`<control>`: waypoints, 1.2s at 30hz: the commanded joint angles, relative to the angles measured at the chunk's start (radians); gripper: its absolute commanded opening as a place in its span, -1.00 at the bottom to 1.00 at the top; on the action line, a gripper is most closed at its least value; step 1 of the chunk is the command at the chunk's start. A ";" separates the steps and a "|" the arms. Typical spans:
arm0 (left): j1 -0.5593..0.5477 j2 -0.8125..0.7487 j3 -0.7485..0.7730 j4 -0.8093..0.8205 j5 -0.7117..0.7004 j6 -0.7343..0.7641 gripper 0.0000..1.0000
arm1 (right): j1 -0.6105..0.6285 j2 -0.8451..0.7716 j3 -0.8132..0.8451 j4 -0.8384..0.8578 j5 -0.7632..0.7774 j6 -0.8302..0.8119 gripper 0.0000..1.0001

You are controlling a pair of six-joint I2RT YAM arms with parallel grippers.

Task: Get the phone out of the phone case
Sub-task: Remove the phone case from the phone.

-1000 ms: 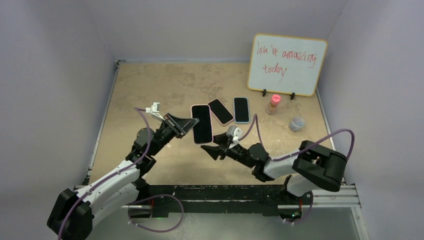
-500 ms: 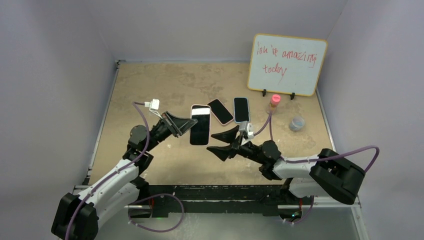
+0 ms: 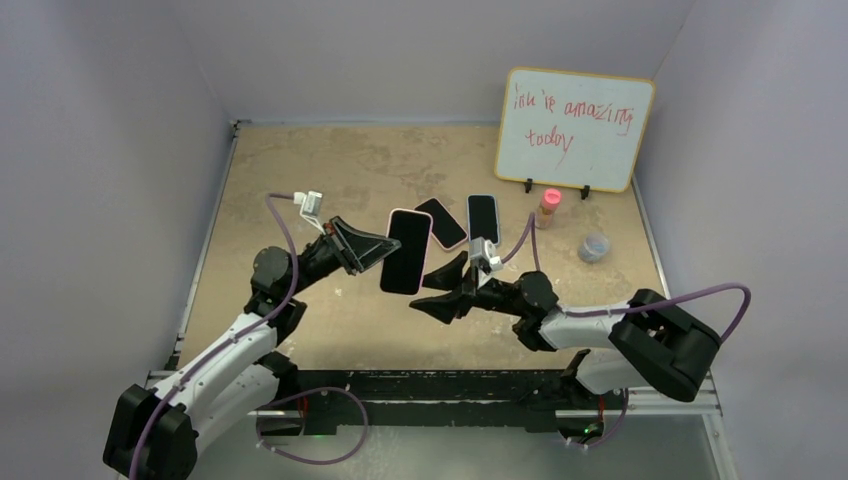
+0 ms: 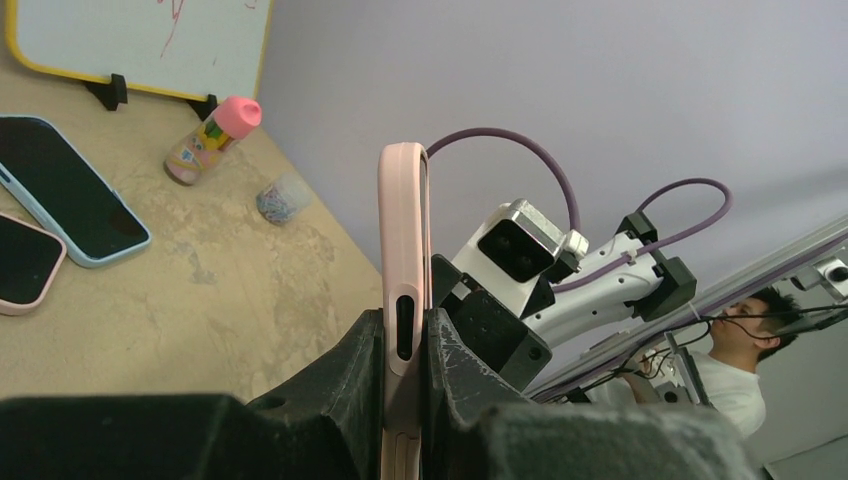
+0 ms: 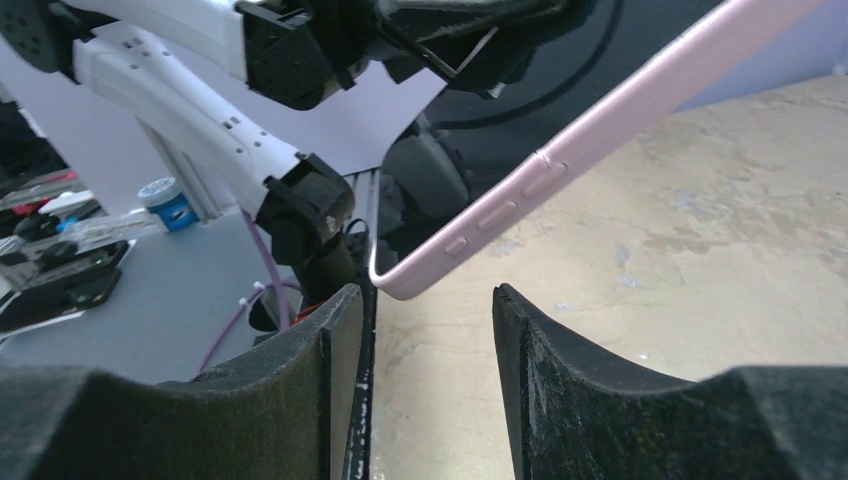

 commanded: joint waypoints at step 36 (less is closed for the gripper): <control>0.004 0.100 -0.009 0.195 0.059 -0.229 -1.00 | -0.004 -0.008 0.189 -0.247 -0.084 -0.342 -1.00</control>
